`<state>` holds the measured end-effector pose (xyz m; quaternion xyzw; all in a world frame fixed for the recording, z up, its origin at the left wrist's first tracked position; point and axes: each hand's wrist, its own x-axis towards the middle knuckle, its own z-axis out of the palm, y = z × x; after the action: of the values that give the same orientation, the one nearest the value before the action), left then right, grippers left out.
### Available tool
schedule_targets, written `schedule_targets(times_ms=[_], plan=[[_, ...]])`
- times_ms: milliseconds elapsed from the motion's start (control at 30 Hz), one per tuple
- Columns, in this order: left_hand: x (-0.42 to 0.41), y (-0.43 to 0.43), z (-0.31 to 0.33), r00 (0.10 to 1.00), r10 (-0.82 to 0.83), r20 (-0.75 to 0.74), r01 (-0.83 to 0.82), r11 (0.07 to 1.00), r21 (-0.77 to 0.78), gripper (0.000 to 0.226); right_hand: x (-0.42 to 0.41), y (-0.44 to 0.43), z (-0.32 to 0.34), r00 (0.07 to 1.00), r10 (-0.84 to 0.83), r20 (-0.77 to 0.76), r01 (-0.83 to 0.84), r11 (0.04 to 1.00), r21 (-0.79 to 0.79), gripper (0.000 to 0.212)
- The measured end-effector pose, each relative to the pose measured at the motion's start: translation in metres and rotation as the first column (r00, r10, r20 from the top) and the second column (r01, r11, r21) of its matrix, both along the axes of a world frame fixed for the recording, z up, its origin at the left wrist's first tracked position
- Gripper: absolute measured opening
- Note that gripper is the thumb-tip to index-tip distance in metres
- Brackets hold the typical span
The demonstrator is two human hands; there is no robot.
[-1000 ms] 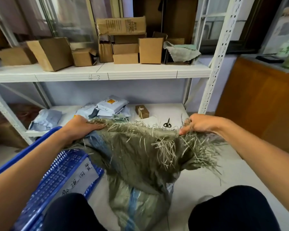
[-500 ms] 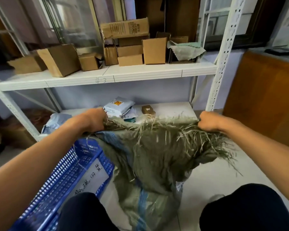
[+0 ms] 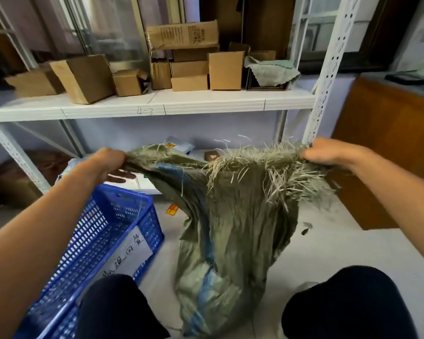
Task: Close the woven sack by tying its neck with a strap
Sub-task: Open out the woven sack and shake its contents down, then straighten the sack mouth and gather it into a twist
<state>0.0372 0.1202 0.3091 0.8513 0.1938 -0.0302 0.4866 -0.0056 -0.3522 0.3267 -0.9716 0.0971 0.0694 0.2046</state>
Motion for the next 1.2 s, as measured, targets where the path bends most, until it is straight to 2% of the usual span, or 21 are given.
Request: schedule_targets(times_ms=[67, 100, 133, 200, 233, 267, 333, 367, 400, 433, 500, 567, 633, 700, 800, 867, 933, 1000, 1067, 1133, 1200], plan=[[0.008, -0.005, 0.002, 0.988, 0.100, 0.117, -0.098, 0.995, -0.021, 0.021, 0.000, -0.002, -0.002, 1.000, 0.020, -0.025, -0.020, 1.000, 0.003, 0.030], [0.013, -0.004, 0.002, 0.982, 0.106, 0.157, -0.123, 0.987, 0.106, 0.022, 0.002, -0.003, -0.004, 0.999, 0.021, -0.032, -0.021, 1.000, 0.014, 0.031], [0.016, -0.004, 0.002, 0.978, 0.096, 0.183, -0.152, 0.936, 0.318, 0.027, 0.001, -0.003, -0.007, 0.999, 0.022, -0.035, -0.021, 0.999, 0.034, 0.032], [0.017, -0.004, 0.000, 0.966, 0.071, 0.249, -0.223, 0.717, 0.661, 0.037, 0.004, -0.003, -0.013, 1.000, 0.015, -0.012, -0.015, 1.000, 0.016, 0.037], [0.018, -0.005, -0.002, 0.958, 0.045, 0.284, -0.240, 0.669, 0.703, 0.038, 0.002, -0.001, -0.015, 1.000, 0.008, -0.011, -0.008, 0.999, -0.033, 0.043], [0.019, -0.008, -0.004, 0.956, 0.021, 0.294, -0.229, 0.681, 0.696, 0.038, 0.000, 0.001, -0.016, 1.000, 0.005, -0.002, -0.005, 0.997, -0.082, 0.046], [0.021, -0.013, -0.004, 0.962, 0.029, 0.272, -0.170, 0.843, 0.511, 0.035, -0.005, 0.005, -0.019, 1.000, -0.012, 0.019, 0.015, 0.992, -0.127, 0.044], [0.021, -0.015, -0.005, 0.966, 0.069, 0.247, -0.143, 0.945, 0.294, 0.029, -0.005, 0.005, -0.023, 1.000, -0.017, 0.012, 0.018, 0.993, -0.120, 0.044], [0.021, -0.019, -0.007, 0.963, 0.119, 0.240, -0.135, 0.990, 0.048, 0.021, -0.005, 0.005, -0.025, 1.000, -0.012, 0.008, 0.012, 0.993, -0.116, 0.042], [0.020, -0.023, -0.007, 0.955, 0.187, 0.230, -0.150, 0.974, -0.169, 0.015, -0.004, 0.004, -0.028, 1.000, -0.008, 0.007, 0.009, 0.995, -0.097, 0.040], [0.019, -0.030, -0.009, 0.913, 0.334, 0.234, -0.205, 0.872, -0.445, 0.010, -0.005, 0.004, -0.031, 1.000, -0.002, 0.011, 0.003, 0.997, -0.077, 0.037], [0.018, -0.036, -0.010, 0.865, 0.453, 0.218, -0.258, 0.773, -0.580, 0.014, -0.007, 0.007, -0.034, 1.000, 0.004, 0.010, -0.003, 0.997, -0.078, 0.034], [0.017, -0.039, -0.012, 0.846, 0.486, 0.221, -0.279, 0.755, -0.593, 0.024, -0.009, 0.011, -0.038, 1.000, -0.004, 0.004, 0.004, 0.994, -0.108, 0.031], [0.015, -0.046, -0.012, 0.856, 0.409, 0.317, -0.224, 0.845, -0.486, 0.026, -0.006, 0.015, -0.041, 0.998, -0.042, 0.038, 0.047, 0.992, -0.115, 0.030], [-0.002, -0.055, -0.007, 0.835, 0.126, 0.535, -0.063, 0.989, -0.135, 0.049, -0.002, 0.020, -0.041, 0.990, -0.104, 0.095, 0.106, 0.994, -0.010, 0.027], [-0.017, -0.058, -0.002, 0.819, -0.055, 0.571, 0.078, 0.997, -0.015, 0.077, 0.001, 0.018, -0.039, 0.983, -0.149, 0.109, 0.140, 0.986, 0.093, 0.027], [-0.029, -0.060, 0.001, 0.804, -0.248, 0.541, 0.195, 0.969, 0.153, 0.090, 0.001, 0.013, -0.037, 0.977, -0.185, 0.102, 0.163, 0.967, 0.195, 0.026], [-0.038, -0.061, -0.002, 0.758, -0.455, 0.467, 0.263, 0.869, 0.419, 0.091, 0.002, 0.008, -0.038, 0.975, -0.208, 0.077, 0.181, 0.947, 0.264, 0.030], [-0.046, -0.064, -0.008, 0.678, -0.627, 0.383, 0.260, 0.692, 0.673, 0.096, 0.002, 0.006, -0.039, 0.972, -0.222, 0.071, 0.195, 0.941, 0.276, 0.029], [-0.049, -0.068, -0.018, 0.641, -0.718, 0.271, 0.218, 0.509, 0.833, 0.097, 0.001, 0.005, -0.038, 0.971, -0.226, 0.074, 0.198, 0.941, 0.276, 0.026], [-0.043, -0.065, -0.029, 0.685, -0.711, 0.161, 0.188, 0.385, 0.903, 0.091, 0.000, 0.004, -0.038, 0.973, -0.220, 0.068, 0.194, 0.943, 0.269, 0.022]])
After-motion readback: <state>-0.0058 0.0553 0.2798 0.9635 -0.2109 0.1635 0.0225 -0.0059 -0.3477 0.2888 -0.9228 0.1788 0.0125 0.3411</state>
